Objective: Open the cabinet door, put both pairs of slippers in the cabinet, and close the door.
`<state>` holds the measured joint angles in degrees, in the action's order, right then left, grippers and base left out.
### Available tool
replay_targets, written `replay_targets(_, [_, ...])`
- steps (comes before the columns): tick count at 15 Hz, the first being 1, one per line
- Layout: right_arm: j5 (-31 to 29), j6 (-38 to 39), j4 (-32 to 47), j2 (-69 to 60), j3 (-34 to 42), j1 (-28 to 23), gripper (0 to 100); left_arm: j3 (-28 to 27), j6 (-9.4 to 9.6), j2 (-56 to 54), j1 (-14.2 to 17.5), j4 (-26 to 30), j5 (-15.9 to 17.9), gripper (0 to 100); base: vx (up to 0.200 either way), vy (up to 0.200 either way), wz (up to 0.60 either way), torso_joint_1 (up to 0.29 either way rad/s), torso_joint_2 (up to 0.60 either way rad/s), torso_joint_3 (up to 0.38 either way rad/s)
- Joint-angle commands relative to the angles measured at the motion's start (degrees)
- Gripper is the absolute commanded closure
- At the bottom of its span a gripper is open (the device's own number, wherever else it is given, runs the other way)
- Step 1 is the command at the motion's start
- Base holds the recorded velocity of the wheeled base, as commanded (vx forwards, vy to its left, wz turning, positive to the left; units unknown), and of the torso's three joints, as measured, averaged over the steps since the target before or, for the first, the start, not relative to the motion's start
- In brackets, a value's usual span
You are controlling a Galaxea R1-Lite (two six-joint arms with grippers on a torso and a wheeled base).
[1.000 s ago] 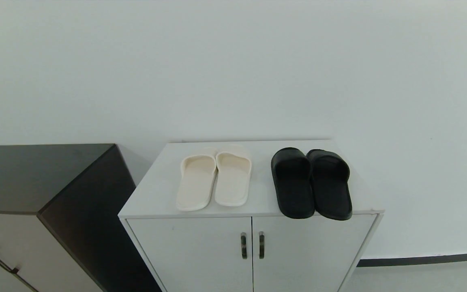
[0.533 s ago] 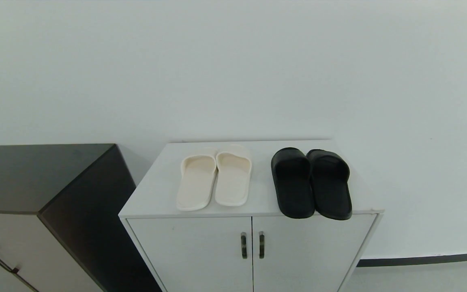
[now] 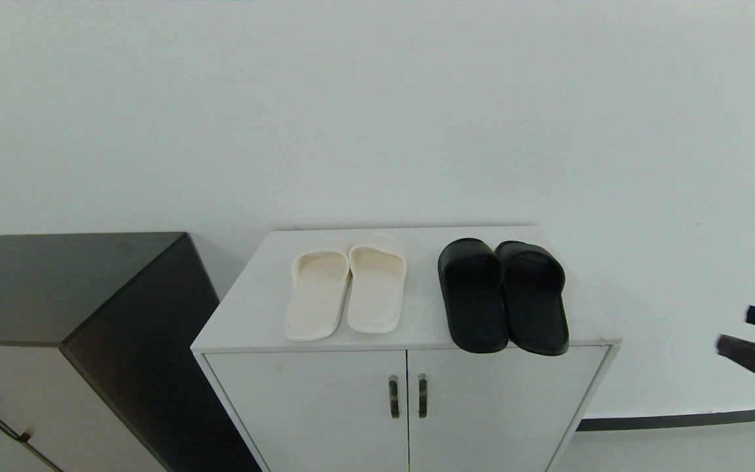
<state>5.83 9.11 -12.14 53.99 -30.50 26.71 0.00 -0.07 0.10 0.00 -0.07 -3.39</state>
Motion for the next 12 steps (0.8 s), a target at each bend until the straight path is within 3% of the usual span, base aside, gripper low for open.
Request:
replay_targets(1, [-16.7,4.0,-10.7,20.6,-5.7,14.0,0,0.0,-0.01,0.0,0.0,0.0,0.0,100,0.0,0.0,0.0,0.0,0.0,0.0])
replay_targets(7, [-30.8,6.6,-12.6,39.4,-20.1,14.2,0,0.0,0.6,0.0,0.0,0.0,0.8,100,0.0,0.0,0.0,0.0,0.0,0.0])
replay_targets(12, [-41.2,6.7,-12.8,48.6,-26.0,15.6,0,0.0,0.6,0.0,0.0,0.0,1.2,100,0.0,0.0,0.0,0.0,0.0,0.0])
